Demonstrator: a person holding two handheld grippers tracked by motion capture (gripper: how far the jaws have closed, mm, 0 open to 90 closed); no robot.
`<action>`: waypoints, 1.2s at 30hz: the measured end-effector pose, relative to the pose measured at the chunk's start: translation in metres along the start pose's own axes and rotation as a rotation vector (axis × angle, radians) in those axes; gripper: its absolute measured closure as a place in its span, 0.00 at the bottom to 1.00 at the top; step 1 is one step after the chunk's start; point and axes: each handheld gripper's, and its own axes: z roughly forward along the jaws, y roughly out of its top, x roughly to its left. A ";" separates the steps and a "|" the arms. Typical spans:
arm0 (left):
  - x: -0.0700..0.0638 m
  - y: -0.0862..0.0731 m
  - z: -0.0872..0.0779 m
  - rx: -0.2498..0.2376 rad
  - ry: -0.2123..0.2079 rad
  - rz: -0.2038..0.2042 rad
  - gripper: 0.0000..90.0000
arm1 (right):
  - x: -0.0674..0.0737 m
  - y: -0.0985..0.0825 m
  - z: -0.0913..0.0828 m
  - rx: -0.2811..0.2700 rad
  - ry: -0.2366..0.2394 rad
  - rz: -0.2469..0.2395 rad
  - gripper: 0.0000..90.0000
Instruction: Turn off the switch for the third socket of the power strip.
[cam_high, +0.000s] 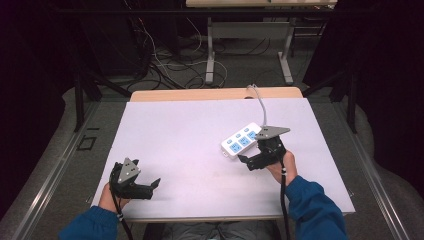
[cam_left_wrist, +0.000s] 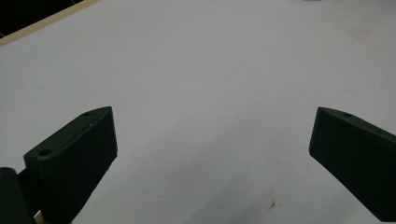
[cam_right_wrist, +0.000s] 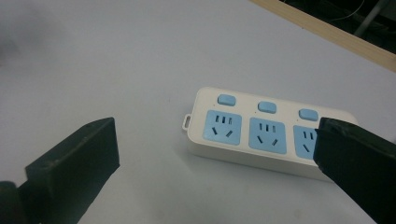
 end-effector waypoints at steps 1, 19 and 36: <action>-0.001 0.000 0.000 -0.006 -0.007 -0.016 0.01 | 0.000 -0.001 -0.002 0.004 -0.001 0.002 0.00; -0.001 -0.001 -0.001 0.002 -0.007 -0.011 0.01 | -0.001 -0.029 -0.036 -0.011 -0.058 0.009 0.00; 0.000 -0.001 0.000 0.007 -0.002 -0.008 0.01 | 0.001 -0.059 -0.063 0.003 -0.100 0.031 0.00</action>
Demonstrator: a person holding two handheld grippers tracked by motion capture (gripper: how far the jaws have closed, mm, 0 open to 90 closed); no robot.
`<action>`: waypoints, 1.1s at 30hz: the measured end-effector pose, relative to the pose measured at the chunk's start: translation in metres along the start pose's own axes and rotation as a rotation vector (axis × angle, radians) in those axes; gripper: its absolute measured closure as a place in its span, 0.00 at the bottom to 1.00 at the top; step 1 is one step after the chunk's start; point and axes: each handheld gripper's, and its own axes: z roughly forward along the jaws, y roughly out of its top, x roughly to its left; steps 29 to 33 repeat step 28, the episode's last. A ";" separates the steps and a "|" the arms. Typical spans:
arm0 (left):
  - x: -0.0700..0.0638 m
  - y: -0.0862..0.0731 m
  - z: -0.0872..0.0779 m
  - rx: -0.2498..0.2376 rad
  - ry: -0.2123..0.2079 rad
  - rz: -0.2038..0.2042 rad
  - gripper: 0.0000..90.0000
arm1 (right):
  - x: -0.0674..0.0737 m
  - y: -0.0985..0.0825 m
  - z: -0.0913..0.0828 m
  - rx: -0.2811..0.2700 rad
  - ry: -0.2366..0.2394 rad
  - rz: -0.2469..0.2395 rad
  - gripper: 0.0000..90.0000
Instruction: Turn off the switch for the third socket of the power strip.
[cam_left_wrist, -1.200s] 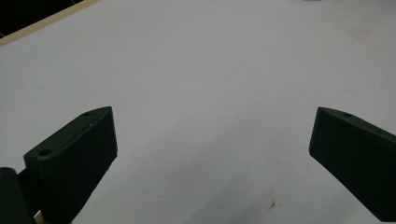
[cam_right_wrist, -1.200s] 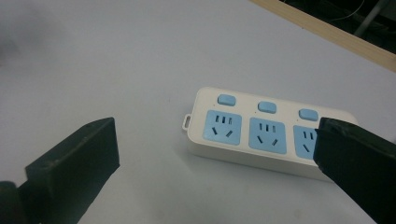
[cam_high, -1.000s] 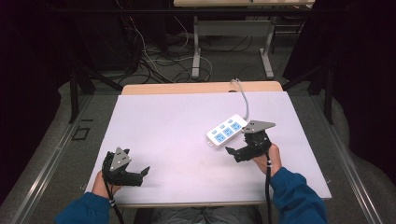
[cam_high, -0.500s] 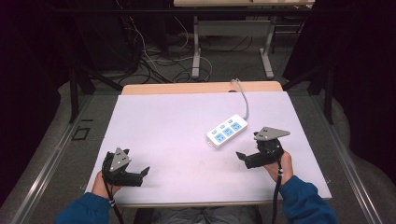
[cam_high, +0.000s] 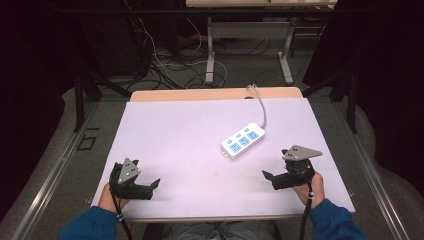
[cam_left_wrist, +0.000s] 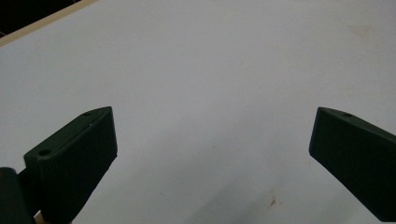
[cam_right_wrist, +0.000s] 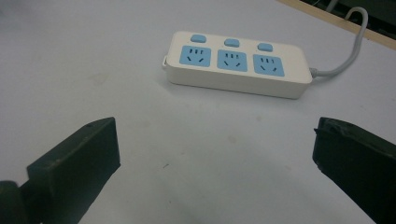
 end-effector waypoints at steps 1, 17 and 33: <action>0.000 0.000 0.000 -0.002 -0.002 -0.004 0.01 | 0.000 -0.002 0.000 0.000 -0.001 0.002 0.00; 0.000 0.000 0.001 0.002 0.003 -0.002 0.01 | 0.001 -0.027 -0.018 -0.008 -0.036 0.026 0.00; 0.000 0.000 0.002 0.008 -0.006 0.003 0.01 | 0.002 -0.030 -0.018 -0.011 -0.046 0.004 0.00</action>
